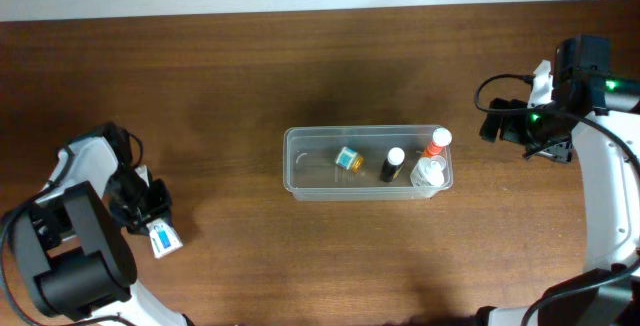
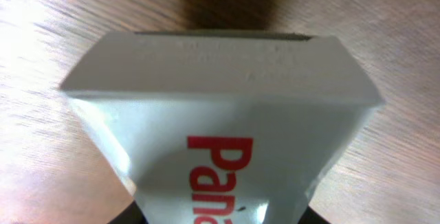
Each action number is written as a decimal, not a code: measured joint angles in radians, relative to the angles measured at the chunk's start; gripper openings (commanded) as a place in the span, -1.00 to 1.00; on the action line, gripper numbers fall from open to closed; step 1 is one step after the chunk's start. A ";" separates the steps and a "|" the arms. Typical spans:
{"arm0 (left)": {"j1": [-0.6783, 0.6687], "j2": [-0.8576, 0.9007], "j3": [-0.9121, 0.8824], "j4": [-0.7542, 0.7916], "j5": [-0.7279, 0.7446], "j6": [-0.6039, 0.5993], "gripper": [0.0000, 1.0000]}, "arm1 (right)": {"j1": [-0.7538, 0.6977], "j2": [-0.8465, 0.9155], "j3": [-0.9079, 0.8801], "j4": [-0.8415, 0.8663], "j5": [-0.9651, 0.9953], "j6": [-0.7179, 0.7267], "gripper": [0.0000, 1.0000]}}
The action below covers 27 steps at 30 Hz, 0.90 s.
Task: Pack container
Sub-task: 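Lay the Panadol box into the container's left end and release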
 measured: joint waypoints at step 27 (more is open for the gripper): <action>-0.888 -0.154 0.401 0.267 0.075 0.427 -0.26 | 0.000 0.000 0.000 0.000 0.000 0.000 0.96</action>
